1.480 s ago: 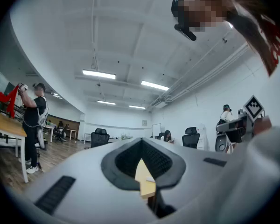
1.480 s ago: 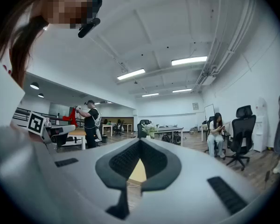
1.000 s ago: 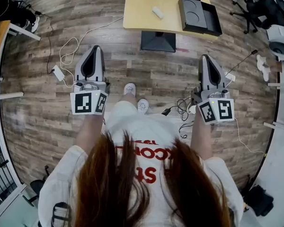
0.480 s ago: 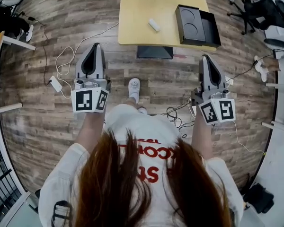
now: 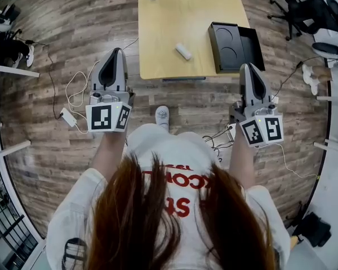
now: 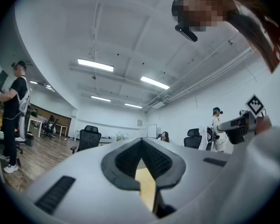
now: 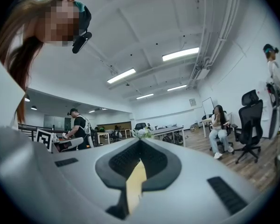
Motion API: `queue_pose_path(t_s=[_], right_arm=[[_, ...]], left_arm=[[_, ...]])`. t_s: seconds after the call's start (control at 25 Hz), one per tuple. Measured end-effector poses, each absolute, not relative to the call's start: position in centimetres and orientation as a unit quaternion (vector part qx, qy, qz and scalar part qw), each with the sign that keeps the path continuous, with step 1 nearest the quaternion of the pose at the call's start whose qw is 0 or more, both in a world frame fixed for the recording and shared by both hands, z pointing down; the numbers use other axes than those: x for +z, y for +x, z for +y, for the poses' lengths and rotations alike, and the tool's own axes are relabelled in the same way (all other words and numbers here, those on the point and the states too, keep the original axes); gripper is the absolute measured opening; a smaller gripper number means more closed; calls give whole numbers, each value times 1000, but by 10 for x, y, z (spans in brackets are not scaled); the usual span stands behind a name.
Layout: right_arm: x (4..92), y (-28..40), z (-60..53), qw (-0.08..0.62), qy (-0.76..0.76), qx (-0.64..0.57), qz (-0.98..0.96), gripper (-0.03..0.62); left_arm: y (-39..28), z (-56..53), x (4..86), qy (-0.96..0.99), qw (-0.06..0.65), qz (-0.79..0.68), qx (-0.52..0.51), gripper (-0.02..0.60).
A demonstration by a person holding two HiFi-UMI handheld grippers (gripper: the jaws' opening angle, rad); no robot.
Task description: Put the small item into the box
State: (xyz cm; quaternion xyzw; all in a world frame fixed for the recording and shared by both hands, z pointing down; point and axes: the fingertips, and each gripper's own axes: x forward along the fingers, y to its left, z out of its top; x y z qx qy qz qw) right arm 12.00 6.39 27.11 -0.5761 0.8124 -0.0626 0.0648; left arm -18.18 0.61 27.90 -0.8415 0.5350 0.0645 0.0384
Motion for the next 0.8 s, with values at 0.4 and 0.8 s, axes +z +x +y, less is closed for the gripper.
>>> queue_pose_path(t_s=[0.4, 0.8], right_arm=[[287, 124, 22, 54, -566, -83, 818, 5], [264, 142, -75, 62, -512, -49, 856, 5]], left_arm=[[-174, -32, 296, -841, 22, 538, 49, 6], [-160, -82, 283, -804, 45, 590, 54, 6]])
